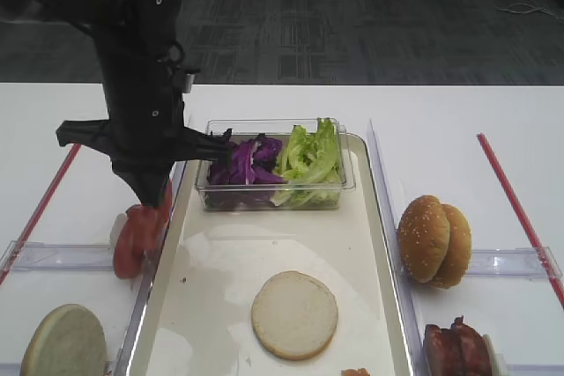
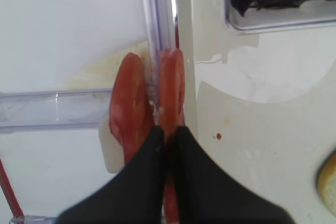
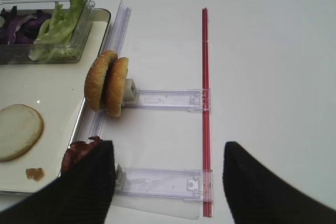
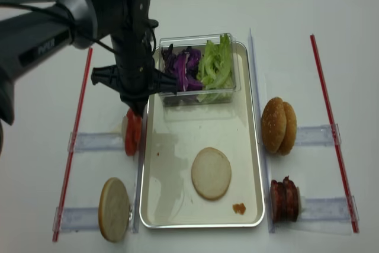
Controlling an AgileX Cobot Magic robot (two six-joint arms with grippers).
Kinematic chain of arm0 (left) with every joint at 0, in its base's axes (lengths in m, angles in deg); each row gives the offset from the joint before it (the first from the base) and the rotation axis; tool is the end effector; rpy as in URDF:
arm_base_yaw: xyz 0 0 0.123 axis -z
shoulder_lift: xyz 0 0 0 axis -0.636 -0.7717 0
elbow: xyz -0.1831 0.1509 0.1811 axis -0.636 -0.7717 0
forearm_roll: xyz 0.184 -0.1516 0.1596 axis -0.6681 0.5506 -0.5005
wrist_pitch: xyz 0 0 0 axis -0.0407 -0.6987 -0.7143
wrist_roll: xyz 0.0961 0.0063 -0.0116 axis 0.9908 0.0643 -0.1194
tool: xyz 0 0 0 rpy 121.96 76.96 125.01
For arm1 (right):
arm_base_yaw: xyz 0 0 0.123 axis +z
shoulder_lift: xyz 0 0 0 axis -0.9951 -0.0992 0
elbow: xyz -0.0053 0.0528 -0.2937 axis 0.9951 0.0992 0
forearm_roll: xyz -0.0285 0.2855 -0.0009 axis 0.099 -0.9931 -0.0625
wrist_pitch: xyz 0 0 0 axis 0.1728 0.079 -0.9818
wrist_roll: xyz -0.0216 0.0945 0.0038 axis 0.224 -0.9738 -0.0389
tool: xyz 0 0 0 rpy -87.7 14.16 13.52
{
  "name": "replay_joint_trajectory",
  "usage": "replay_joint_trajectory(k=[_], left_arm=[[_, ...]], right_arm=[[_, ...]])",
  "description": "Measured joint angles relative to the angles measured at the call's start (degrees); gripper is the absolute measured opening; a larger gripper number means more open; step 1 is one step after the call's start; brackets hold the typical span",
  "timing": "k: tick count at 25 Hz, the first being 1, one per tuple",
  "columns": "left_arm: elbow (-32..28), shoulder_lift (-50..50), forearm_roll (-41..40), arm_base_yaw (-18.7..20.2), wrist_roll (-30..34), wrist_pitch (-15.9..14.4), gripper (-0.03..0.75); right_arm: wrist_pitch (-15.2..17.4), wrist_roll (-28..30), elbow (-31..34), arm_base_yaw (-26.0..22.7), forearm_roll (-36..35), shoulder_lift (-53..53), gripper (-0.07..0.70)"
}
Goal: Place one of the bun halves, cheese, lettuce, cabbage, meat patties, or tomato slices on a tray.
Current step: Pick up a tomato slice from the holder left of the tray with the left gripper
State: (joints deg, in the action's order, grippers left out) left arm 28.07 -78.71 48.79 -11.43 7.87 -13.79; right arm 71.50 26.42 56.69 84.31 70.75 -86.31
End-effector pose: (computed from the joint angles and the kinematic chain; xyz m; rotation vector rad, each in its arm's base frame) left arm 0.3635 -0.1815 0.2116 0.0928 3.0833 0.1506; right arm 0.0149 0.0134 0.2817 -0.0404 2.1004 0.1717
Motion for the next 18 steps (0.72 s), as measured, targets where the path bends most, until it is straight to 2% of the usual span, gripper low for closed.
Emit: replay_joint_trajectory(k=[12,18], left_arm=[[1.6,5.6,-1.5,0.0,0.4,-0.4,0.045],[1.6,6.9,0.7,0.1,3.0,-0.7,0.043]], right_arm=[[0.0,0.0,0.0,0.0,0.0,0.0,0.454],[0.0,0.0,0.0,0.0,0.0,0.0,0.454]])
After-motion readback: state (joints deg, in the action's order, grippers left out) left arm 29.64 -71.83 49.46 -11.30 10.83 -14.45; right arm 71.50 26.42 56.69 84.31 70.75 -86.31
